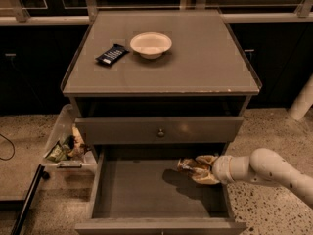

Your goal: Place orange can into middle drawer

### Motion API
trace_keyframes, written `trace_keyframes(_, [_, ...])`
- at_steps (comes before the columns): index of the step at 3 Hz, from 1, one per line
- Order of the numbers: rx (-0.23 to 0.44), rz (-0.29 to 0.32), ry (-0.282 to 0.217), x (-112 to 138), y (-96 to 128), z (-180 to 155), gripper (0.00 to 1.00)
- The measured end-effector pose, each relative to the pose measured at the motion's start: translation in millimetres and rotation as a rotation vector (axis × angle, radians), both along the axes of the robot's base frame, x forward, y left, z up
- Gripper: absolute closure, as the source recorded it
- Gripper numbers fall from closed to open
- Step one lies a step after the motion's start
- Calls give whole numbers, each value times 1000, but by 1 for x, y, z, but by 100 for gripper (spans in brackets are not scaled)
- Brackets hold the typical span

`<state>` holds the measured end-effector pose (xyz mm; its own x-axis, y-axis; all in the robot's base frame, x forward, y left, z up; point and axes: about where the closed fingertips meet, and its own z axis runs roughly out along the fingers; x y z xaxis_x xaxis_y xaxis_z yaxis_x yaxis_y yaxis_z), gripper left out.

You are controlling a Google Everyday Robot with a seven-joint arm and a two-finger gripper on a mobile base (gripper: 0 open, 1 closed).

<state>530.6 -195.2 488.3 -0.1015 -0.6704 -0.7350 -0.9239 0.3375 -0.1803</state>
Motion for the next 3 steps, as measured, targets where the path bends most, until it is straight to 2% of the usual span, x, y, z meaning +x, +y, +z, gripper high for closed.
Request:
trace_keyframes(1, [-15, -10, 1, 24, 10, -30, 100])
trace_keyframes(2, [-45, 9, 1, 36, 23, -59, 100])
trace_keyframes(3, [-65, 41, 24, 37, 42, -84, 100])
